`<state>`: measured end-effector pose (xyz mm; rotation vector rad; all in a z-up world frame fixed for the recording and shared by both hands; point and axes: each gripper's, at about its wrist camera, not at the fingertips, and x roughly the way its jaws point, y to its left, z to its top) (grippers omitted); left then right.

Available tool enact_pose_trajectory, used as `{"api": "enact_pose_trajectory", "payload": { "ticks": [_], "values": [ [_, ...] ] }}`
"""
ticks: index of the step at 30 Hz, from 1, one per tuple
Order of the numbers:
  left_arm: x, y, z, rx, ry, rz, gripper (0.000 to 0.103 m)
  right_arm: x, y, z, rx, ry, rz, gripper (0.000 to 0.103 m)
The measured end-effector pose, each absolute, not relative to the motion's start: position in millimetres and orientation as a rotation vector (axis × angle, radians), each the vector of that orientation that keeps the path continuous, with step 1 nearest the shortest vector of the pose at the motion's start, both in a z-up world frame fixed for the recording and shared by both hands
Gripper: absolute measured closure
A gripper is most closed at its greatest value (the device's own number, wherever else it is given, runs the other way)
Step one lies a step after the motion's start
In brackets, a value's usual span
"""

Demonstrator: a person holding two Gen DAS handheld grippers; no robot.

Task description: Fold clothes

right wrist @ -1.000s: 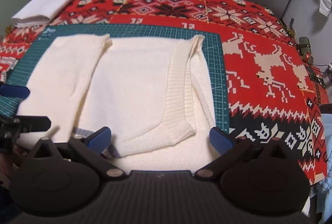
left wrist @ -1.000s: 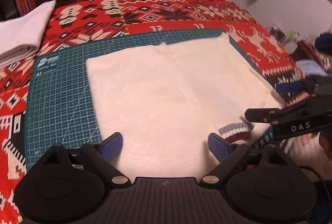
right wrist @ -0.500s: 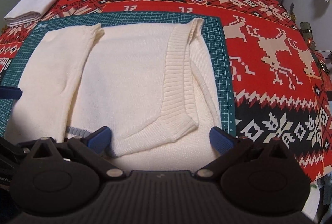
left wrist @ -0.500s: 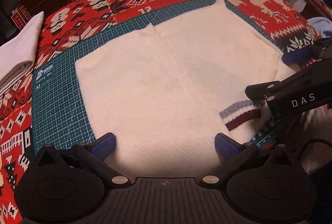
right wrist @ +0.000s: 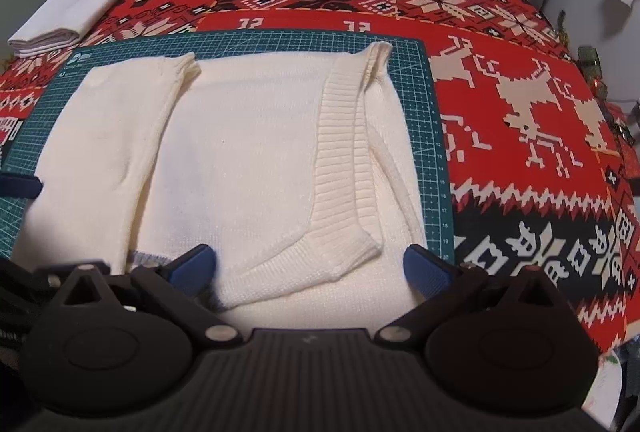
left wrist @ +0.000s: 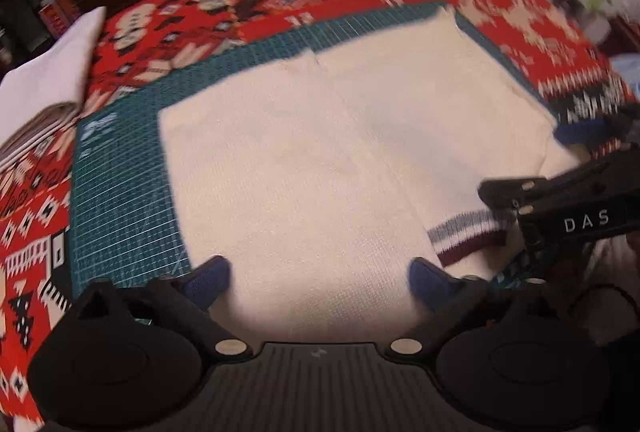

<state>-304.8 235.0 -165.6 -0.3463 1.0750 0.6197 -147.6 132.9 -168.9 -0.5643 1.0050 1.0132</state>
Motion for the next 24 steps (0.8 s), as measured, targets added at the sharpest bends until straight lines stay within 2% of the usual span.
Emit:
{"api": "enact_pose_trajectory", "payload": {
  "ticks": [4,5,6,7,9,10,11,12,14,16,24],
  "values": [
    [-330.3,242.7,-135.2,-0.441,0.922,0.603,0.020,-146.9,126.7,-139.2,-0.468,0.979,1.064,0.016],
    [-337.0,247.4,-129.0,-0.465,0.882,0.617,0.023,-148.7,128.3,-132.4,-0.446,0.966,1.075,0.021],
    [-343.7,252.0,-122.9,-0.489,0.842,0.631,0.036,-150.6,130.6,-126.1,-0.424,0.953,1.085,0.029],
    [-346.8,258.9,-120.7,-0.507,0.819,0.632,0.044,-153.3,135.1,-122.2,-0.407,0.948,1.100,0.035],
    [-350.7,274.3,-119.2,-0.538,0.784,0.625,0.063,-159.8,147.3,-118.7,-0.381,0.947,1.136,0.066],
    [-351.2,283.1,-123.2,-0.568,0.772,0.614,0.069,-163.7,155.3,-119.9,-0.377,0.952,1.151,0.075],
    [-351.2,292.2,-128.8,-0.602,0.761,0.600,0.078,-169.7,163.8,-122.4,-0.375,0.958,1.167,0.088],
    [-351.2,301.4,-134.3,-0.637,0.751,0.585,0.088,-176.4,172.4,-125.2,-0.373,0.963,1.185,0.095],
    [-351.0,318.2,-146.4,-0.712,0.730,0.554,0.094,-188.3,187.4,-130.9,-0.356,0.962,1.227,0.096],
    [-350.8,328.3,-158.5,-0.775,0.712,0.520,0.094,-197.4,201.9,-137.0,-0.341,0.971,1.275,0.101],
    [-357.5,337.4,-186.3,-0.782,0.702,0.516,0.100,-197.2,230.3,-175.6,-0.351,0.998,1.327,0.103]
  ]
}}
